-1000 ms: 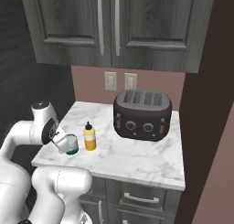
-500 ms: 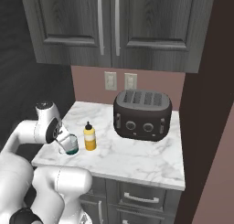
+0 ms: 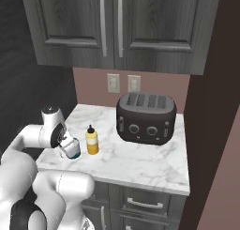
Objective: Pick the mug from the counter and place it inside the microwave. Then close the microwave.
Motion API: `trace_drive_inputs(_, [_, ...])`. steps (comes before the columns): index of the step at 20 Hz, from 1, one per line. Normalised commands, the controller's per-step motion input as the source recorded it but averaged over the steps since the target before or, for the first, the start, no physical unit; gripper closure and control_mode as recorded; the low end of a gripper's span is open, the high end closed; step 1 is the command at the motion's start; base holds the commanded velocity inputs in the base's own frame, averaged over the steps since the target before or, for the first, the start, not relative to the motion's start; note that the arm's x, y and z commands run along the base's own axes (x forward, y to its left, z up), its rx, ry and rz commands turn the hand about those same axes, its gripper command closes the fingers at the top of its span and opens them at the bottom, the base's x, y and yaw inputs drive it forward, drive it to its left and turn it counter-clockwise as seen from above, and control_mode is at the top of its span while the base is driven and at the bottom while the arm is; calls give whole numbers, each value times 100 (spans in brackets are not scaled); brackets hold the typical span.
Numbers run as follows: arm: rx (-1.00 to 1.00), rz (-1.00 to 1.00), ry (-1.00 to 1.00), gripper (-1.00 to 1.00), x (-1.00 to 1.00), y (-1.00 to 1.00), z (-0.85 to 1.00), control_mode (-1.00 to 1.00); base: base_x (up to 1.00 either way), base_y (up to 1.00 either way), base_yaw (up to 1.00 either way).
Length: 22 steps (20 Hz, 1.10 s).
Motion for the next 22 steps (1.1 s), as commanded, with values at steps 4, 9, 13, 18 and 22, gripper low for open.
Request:
trace_drive_inputs(4, [0,0,3,-100,10,0,-16,-100,0,0,0])
trace_drive_inputs(9, [0,0,4,-100,15,2,-8,-100,0,0,0])
trace_drive_inputs(13, [0,-1,2,-100,6,7,0,-100,0,0,0])
trace_drive_inputs(18, [0,-3,4,-100,4,9,0,-100,0,0,0])
trace_drive_inputs(22, [0,-4,7,-100,-7,3,-1,-100,0,0,0])
